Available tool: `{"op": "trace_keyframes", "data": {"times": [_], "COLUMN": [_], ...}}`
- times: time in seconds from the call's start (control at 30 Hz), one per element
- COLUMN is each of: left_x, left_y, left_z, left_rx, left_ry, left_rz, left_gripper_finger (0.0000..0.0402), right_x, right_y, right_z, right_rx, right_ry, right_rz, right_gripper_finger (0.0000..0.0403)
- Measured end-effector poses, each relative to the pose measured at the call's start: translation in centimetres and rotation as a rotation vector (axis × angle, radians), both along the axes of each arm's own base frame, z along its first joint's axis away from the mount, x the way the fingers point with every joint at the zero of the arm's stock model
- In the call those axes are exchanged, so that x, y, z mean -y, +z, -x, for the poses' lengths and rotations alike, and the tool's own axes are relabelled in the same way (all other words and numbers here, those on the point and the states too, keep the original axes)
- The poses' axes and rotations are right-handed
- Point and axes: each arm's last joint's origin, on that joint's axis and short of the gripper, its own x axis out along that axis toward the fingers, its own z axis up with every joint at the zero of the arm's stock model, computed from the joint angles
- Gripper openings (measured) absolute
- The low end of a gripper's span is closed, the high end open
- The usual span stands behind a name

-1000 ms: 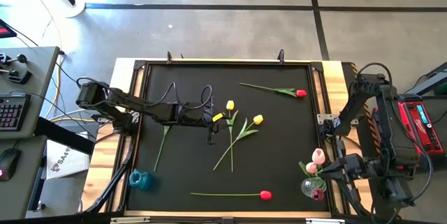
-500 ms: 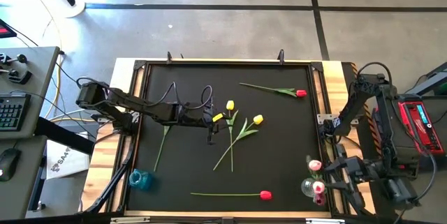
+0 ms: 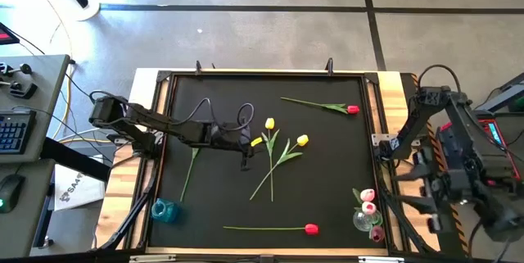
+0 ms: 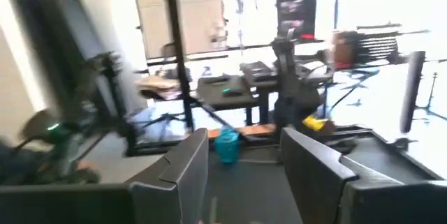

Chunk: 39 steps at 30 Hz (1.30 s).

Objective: Sort flowers into vase by color
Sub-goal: Put the dark pink flower into the transparent vase

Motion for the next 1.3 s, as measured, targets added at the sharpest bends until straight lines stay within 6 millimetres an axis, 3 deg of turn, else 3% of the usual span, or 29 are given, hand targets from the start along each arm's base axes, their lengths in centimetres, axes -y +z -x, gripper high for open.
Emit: {"op": "trace_keyframes", "data": {"times": [0.4, 0.6, 0.8, 1.03, 1.3], "left_x": [1.0, 1.2, 1.1, -0.2, -1.5], "left_y": [-2.7, -1.9, -1.1, -2.8, -4.0], "left_z": [2.8, 5.6, 9.6, 14.5, 16.7], "left_rx": [-0.366, -0.483, -0.436, -0.401, -0.386], "left_ry": [0.189, 0.356, 0.501, 0.694, 0.826], "left_rz": [0.018, 0.018, 0.061, 0.192, 0.225], "left_gripper_finger": [0.0077, 0.0076, 0.0076, 0.008, 0.0143], "right_x": [2.5, 4.3, 5.5, 6.2, 7.5], "right_y": [-1.3, -1.7, -1.9, -1.9, -1.9], "right_z": [-7.3, -10.1, -11.3, -12.0, -13.1], "right_rx": [-0.097, -0.218, -0.27, -0.281, -0.295], "right_ry": [-0.311, -0.387, -0.436, -0.48, -0.551], "right_rz": [-0.005, -0.018, -0.01, 0.011, 0.024], "right_gripper_finger": [0.0169, 0.0169, 0.0169, 0.0169, 0.0169]}}
